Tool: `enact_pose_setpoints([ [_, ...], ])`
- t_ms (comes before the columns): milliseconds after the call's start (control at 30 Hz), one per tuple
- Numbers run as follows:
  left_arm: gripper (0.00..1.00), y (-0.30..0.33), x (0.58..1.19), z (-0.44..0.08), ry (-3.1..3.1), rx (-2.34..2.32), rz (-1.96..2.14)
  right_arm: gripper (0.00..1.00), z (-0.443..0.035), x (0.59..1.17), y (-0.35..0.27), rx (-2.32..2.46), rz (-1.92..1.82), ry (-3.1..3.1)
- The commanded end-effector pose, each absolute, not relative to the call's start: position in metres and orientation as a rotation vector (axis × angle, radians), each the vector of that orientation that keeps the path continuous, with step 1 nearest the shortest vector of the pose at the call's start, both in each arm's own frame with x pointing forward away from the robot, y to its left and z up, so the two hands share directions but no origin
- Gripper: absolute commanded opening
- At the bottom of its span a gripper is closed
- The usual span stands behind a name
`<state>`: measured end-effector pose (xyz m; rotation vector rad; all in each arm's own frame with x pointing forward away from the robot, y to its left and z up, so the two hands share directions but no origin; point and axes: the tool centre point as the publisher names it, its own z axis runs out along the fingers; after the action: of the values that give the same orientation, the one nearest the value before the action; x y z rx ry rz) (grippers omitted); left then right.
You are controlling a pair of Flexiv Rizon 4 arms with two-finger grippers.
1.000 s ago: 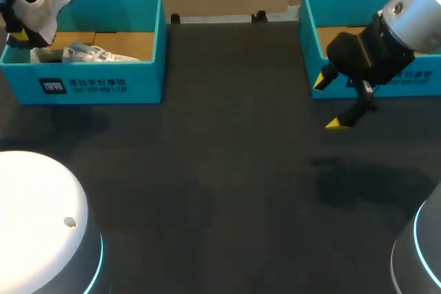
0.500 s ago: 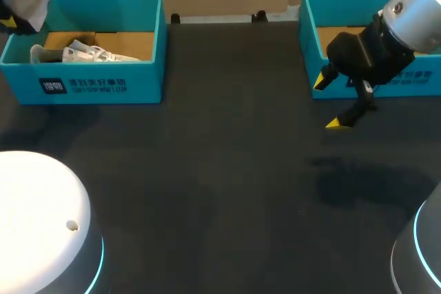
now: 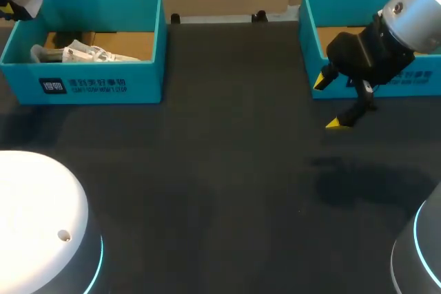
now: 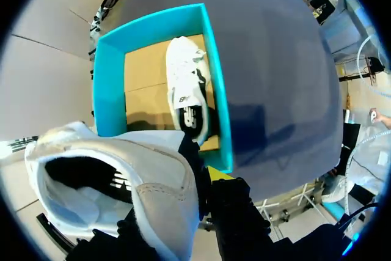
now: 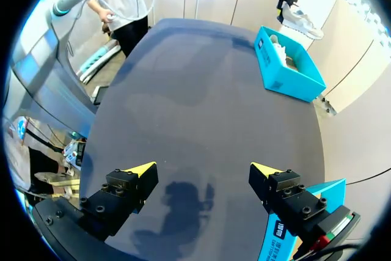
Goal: Take the shoe out of the shoebox, open the shoe tongue, remove and reinsert the insole, then place the shoe into the shoebox
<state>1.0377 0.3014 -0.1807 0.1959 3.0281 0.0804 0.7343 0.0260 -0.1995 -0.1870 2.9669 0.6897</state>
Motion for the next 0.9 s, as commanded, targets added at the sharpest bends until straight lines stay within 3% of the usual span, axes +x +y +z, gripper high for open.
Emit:
enact_pose_setpoints([
  [33,0.00,0.302,1.065,-0.188,3.039,0.224,0.096,1.00,-0.201,0.735,0.027,-0.186,0.687,2.968],
  [900,0.00,0.295,1.095,-0.194,3.046,0.090,0.104,1.00,-0.201,0.735,0.027,-0.186,0.687,2.968],
])
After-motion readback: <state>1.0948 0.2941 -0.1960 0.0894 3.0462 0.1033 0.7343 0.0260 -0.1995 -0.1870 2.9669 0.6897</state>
